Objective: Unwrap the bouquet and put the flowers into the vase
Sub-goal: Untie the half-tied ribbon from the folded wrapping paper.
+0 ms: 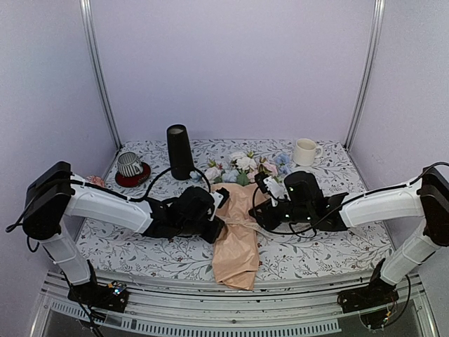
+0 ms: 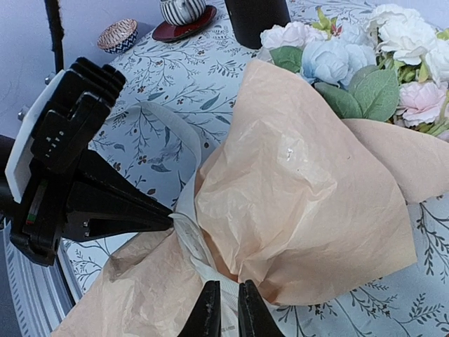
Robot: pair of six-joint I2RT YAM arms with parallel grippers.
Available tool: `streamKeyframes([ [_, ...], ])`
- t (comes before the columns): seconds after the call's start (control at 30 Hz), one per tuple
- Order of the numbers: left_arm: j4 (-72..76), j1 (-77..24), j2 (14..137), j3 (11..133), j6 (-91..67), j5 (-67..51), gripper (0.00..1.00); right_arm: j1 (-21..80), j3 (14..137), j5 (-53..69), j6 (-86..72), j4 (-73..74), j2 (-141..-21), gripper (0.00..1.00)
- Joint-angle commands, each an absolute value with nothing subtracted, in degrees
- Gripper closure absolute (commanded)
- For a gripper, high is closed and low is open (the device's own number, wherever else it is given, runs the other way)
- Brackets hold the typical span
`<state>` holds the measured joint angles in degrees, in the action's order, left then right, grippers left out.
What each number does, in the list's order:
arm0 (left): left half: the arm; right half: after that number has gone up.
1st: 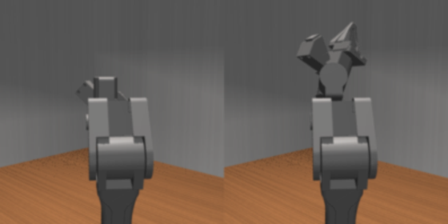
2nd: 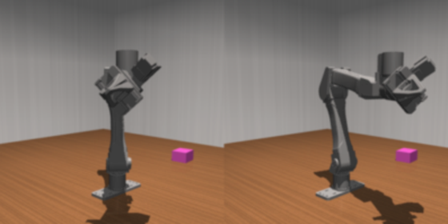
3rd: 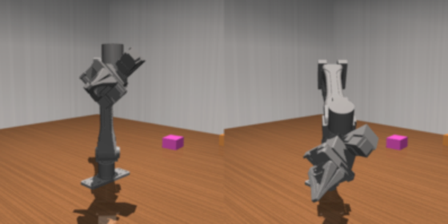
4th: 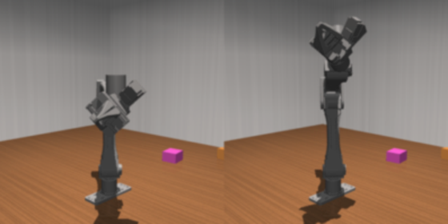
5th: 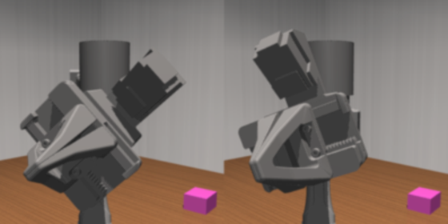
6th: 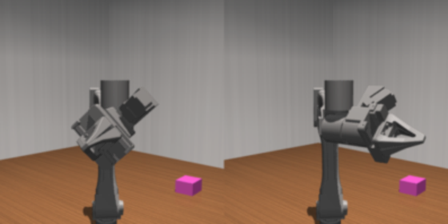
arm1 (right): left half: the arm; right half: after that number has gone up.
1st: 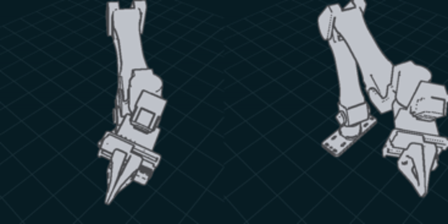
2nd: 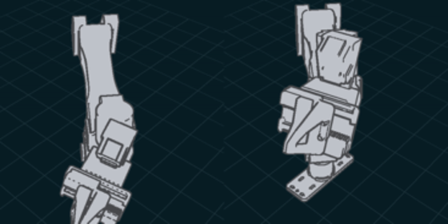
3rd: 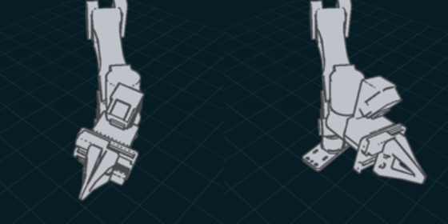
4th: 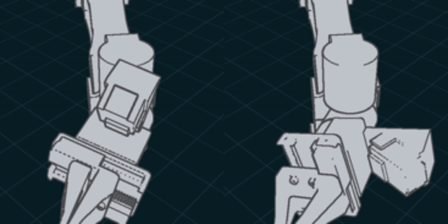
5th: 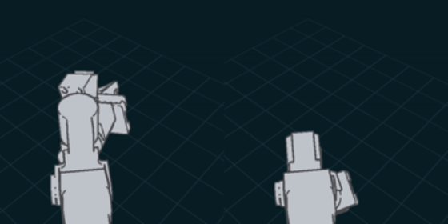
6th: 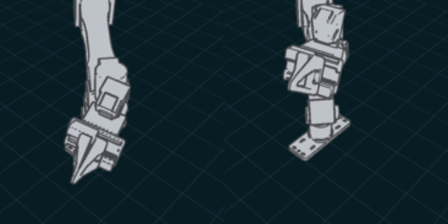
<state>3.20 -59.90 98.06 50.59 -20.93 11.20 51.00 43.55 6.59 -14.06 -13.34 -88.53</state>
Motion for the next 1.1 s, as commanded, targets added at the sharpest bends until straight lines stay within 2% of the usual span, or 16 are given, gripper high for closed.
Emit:
streamKeyframes([
  [0.0, 4.9, -60.0, 96.0, 49.5, -21.7, 10.1, 1.00, 51.4, 40.7, 4.6, -12.8, -16.8, -81.9, 0.88],
  [0.23, 6.2, -59.5, 96.0, 48.9, -22.3, 8.7, 1.00, 51.3, 38.8, 2.8, -9.8, -19.8, -78.0, 0.87],
  [0.5, 7.7, -58.7, 95.4, 48.2, -23.2, 6.1, 1.00, 51.4, 38.3, 4.7, 3.1, -17.9, -77.1, 0.86],
  [0.77, 10.1, -57.3, 94.8, 47.1, -24.2, 3.2, 1.00, 51.3, 44.4, 6.8, 6.8, -11.3, -84.8, 0.84],
  [1.07, 11.3, -56.7, 93.8, 46.1, -24.4, 1.9, 1.00, 51.4, 46.7, 8.7, 6.8, -10.7, -89.9, 0.84],
])
